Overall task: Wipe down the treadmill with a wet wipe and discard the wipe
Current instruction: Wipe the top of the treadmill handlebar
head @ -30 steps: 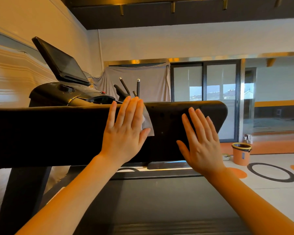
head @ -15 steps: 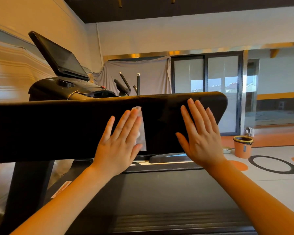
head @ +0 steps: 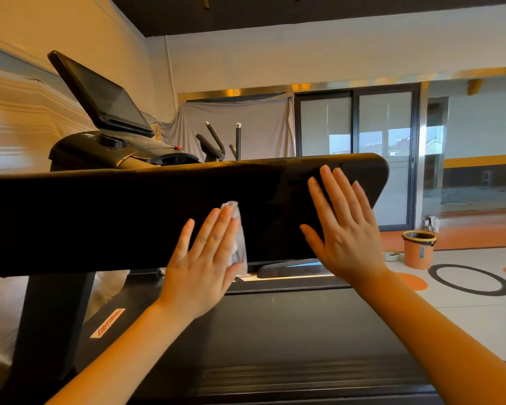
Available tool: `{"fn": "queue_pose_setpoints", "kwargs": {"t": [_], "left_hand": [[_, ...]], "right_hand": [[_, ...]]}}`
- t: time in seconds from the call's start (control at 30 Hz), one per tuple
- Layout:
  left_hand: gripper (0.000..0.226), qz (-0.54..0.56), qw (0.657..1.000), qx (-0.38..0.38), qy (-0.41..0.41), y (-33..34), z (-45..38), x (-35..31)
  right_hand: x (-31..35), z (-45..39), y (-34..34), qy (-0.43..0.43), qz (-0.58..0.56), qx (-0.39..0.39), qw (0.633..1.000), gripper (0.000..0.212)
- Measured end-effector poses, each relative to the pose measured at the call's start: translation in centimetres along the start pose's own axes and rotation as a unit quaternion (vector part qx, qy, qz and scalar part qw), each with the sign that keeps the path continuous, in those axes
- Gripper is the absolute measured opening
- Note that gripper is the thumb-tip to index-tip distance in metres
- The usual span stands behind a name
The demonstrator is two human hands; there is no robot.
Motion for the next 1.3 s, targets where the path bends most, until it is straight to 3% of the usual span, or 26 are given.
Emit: {"fn": "queue_pose_setpoints", "kwargs": {"t": [0.27,0.47,0.73,0.93,1.0,1.17,1.3], "left_hand": [[0.074,-0.001,1.000,-0.017,0.007,-0.5,-4.7,-1.2],[0.074,-0.005,0.998,-0.049,-0.043,-1.3,-10.3,-0.2],[0.070,0.010,0.993,-0.003,0.117,-0.2,-5.3,-5.9],[0.072,-0.007,0.998,-0.050,-0.042,-1.7,-9.8,-0.8],[0.070,0.009,0.997,-0.059,-0.052,-1.7,-10.0,-1.1],[0.070,0.024,0.997,-0.015,0.067,-0.5,-7.1,-6.6],[0.071,-0.004,0.998,-0.015,0.064,-0.9,-7.2,-6.1]], "right_hand": [[-0.1,-0.1,-0.4,-0.025,-0.014,0.013,1.000,0.060],[-2.6,-0.5,-1.5,-0.061,-0.015,0.016,0.998,0.052],[-3.9,-0.1,-1.2,-0.110,-0.018,0.024,0.993,0.052],[-4.2,-0.4,-1.3,-0.124,-0.007,0.044,0.991,0.054],[-4.4,-0.6,-1.5,-0.131,-0.019,0.049,0.990,0.054],[-4.8,-0.7,-2.0,-0.146,-0.036,0.067,0.986,0.052],[-4.9,-0.8,-2.0,-0.160,-0.011,0.074,0.984,0.053]]}}
Point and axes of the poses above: each hand's wrist, its own z-axis away from the middle knuckle, its own y-axis out of the palm, x = y × z, the point moved 6 cm from there along -z, towards the middle knuckle, and after that the axes turned 8 degrees about -x, right-handed, at the moved point
